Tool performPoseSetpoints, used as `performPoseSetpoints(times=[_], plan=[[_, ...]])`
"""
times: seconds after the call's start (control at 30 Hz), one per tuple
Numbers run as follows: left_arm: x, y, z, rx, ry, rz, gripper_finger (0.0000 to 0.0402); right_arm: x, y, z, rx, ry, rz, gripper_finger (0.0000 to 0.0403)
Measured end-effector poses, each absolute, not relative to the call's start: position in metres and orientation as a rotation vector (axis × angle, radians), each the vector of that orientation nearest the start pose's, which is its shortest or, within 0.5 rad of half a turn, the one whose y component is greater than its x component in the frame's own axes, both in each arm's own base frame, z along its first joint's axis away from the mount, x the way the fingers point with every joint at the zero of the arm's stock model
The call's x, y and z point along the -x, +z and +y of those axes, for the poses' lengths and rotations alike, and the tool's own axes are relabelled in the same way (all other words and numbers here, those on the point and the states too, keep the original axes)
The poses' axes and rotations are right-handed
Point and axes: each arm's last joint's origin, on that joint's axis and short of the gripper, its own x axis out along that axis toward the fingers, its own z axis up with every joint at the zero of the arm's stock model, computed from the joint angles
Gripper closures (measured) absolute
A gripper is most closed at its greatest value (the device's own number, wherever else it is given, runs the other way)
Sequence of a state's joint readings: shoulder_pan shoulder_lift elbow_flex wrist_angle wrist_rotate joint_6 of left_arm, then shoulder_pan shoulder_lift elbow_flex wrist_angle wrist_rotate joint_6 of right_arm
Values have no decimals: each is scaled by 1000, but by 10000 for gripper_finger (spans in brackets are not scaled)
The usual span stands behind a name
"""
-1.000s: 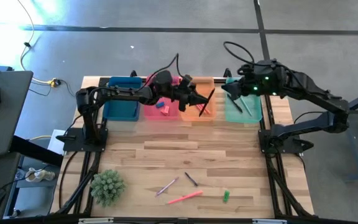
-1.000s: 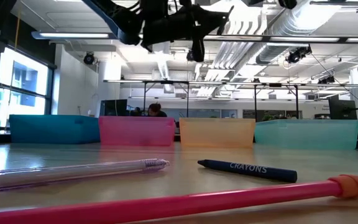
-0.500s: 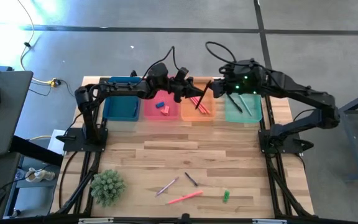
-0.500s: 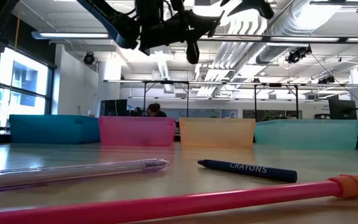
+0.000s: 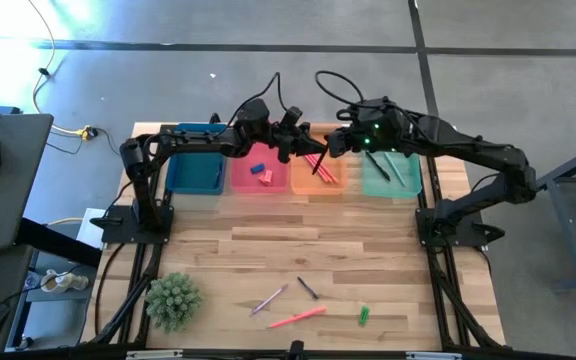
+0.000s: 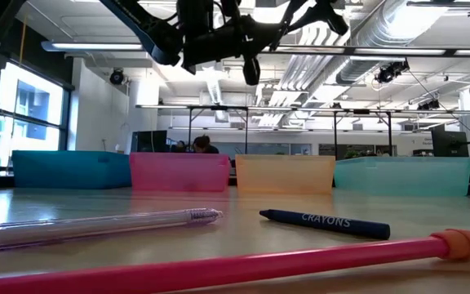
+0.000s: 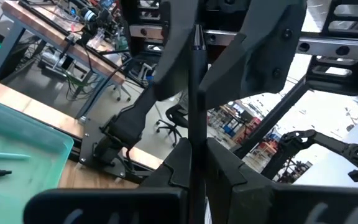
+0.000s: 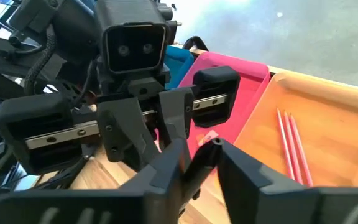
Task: Sort crayons/erasers/pens/pencils in bins
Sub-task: Put the black pen into the green bin
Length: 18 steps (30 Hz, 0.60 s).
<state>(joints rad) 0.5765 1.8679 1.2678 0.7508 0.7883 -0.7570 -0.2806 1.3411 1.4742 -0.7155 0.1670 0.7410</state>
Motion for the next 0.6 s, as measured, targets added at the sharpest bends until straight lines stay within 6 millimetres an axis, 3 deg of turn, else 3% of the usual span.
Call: performPoseSetpoints(times=[0.2, 0.4, 0.6], plan=[[-361, 280, 216, 650, -232, -37, 383, -264, 401, -81, -750, -621, 380, 390], [-359, 280, 221, 715, -222, -31, 358, -265, 401, -81, -743, -624, 374, 374], [-358, 280, 221, 653, -232, -29, 326, -264, 400, -81, -735, -631, 387, 390]])
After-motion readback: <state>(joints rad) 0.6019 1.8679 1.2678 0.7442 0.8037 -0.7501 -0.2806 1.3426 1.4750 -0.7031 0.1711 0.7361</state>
